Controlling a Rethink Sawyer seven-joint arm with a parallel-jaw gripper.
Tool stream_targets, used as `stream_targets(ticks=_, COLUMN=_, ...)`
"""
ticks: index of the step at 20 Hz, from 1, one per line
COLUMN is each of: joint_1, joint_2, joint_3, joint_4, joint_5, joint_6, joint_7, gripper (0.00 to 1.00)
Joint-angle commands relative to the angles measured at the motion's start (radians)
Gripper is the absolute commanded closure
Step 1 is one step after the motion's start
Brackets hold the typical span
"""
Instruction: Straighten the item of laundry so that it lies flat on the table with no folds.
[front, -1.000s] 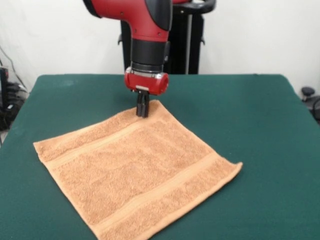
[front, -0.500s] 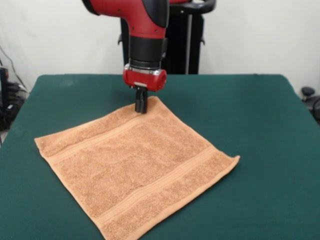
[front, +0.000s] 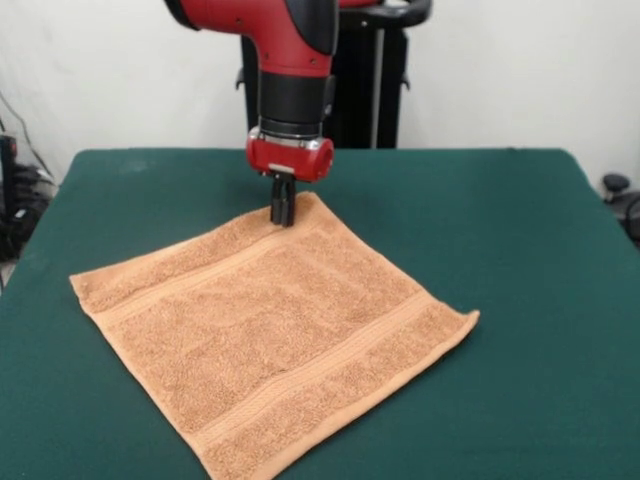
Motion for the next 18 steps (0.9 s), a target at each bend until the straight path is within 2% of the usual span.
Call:
stream_targets(ticks=1, joint_1=0.013, joint_2=0.122, joint_3=0.004, joint_4=0.138, joint_5=-0.03, joint_6=0.067, joint_7=0.15, gripper=1.0)
stream_targets(ticks=13, joint_1=-0.013, joint_2=0.079, joint_3=-0.022, joint_4=0.188, joint_5=-0.046, joint_6=0.062, joint_7=0.142, gripper=1.0)
stream_targets(ticks=16, joint_1=0.025, joint_2=0.068, joint_3=-0.023, joint_4=0.178, joint_5=-0.014, joint_6=0.074, joint_7=0.142, gripper=1.0)
stream_targets(ticks=18, joint_1=0.069, joint_2=0.061, joint_3=-0.013, joint_4=0.128, joint_5=0.029, joint_6=0.132, joint_7=0.121, gripper=1.0)
